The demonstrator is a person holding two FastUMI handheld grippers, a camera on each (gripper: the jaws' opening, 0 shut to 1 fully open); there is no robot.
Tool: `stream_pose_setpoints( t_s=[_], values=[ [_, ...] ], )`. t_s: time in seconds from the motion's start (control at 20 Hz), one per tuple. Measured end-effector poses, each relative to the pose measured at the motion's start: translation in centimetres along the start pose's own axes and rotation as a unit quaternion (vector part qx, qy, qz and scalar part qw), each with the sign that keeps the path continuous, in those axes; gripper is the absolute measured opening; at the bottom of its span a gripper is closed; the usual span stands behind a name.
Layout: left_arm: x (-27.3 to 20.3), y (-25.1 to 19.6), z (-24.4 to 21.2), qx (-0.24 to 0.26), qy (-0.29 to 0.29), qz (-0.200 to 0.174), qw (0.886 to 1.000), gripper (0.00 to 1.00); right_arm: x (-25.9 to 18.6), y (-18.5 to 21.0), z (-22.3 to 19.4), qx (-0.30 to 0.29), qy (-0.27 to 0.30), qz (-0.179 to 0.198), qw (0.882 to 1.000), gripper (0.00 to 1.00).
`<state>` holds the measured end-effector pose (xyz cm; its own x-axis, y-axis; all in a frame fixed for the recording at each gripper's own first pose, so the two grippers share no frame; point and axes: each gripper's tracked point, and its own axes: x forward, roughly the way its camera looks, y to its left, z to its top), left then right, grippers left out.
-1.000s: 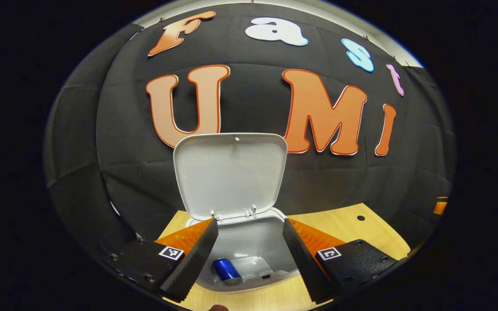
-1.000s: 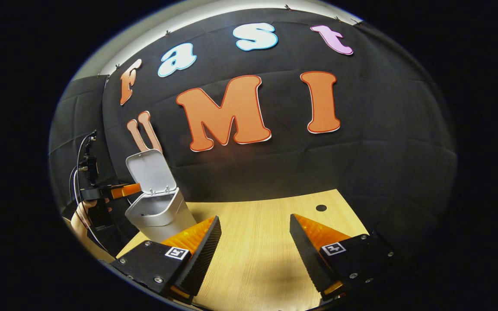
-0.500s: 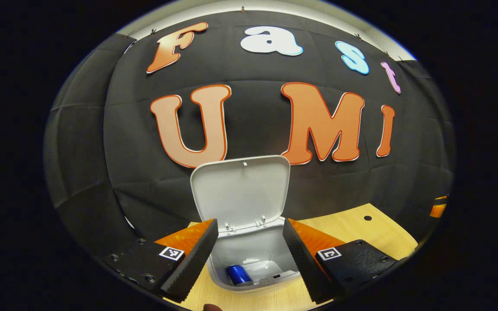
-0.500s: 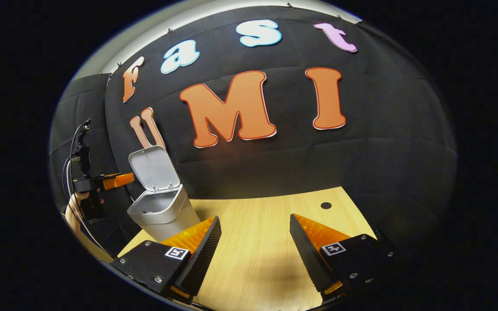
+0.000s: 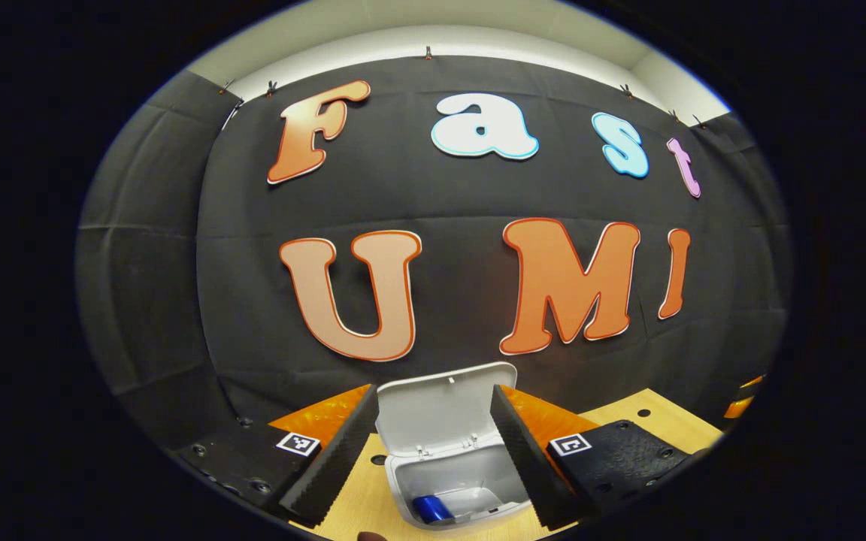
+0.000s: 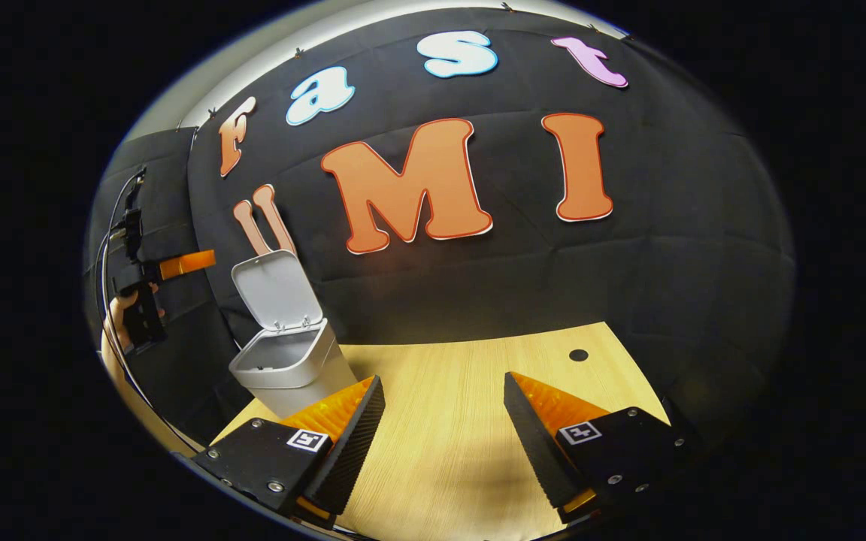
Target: Press the lid of the desktop garbage bin to open it, pick up the crumpled paper on the desktop and throw it into the bin, then pick up the pop can on the desktop and drop it into the bin, and finally close the garbage bin lid.
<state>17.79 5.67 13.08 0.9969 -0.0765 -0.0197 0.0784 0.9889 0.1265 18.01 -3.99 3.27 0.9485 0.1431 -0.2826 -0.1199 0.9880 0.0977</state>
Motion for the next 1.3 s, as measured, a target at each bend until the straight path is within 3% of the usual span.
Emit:
stream_pose_setpoints(
  t_s=[0.15, 0.2, 0.25, 0.5, 0.65, 0.75, 1.05, 1.3],
  values=[
    [1.6, 0.3, 2.6, -0.022, -0.005, -0.009, 1.0, 0.95, 0.2, 0.1, 0.0, 0.001, 0.001, 0.002, 1.0, 0.95],
    [2.4, 0.4, 3.1, -0.03, 0.0, -0.013, 0.999, 0.95, 0.2, 0.0, 0.0, 0.002, 0.002, 0.001, 1.0, 1.0],
    [3.1, 0.4, 3.3, -0.036, 0.013, -0.017, 0.999, 0.95, 0.3, -0.1, -0.1, 0.002, 0.003, 0.0, 1.0, 0.95],
    [7.5, 0.5, 4.1, -0.04, 0.046, -0.03, 0.998, 0.95, 0.7, -0.5, -0.8, 0.01, 0.013, -0.005, 1.0, 0.95],
    [10.4, 1.1, 2.7, -0.039, 0.096, -0.019, 0.994, 0.95, 1.0, -0.8, -1.1, 0.016, 0.017, -0.009, 1.0, 0.95],
    [12.5, 0.5, 1.4, -0.051, 0.121, -0.036, 0.991, 0.95, 1.2, -1.2, -1.2, 0.021, 0.019, -0.014, 1.0, 0.95],
    [16.9, 1.6, -2.0, -0.018, 0.178, -0.03, 0.983, 0.95, 1.7, -1.8, -2.1, 0.032, 0.031, -0.027, 0.999, 0.95],
    [17.7, 1.3, -6.1, -0.06, 0.226, -0.043, 0.971, 0.96, 1.7, -2.4, -2.6, 0.038, 0.038, -0.038, 0.998, 0.96]
  ],
)
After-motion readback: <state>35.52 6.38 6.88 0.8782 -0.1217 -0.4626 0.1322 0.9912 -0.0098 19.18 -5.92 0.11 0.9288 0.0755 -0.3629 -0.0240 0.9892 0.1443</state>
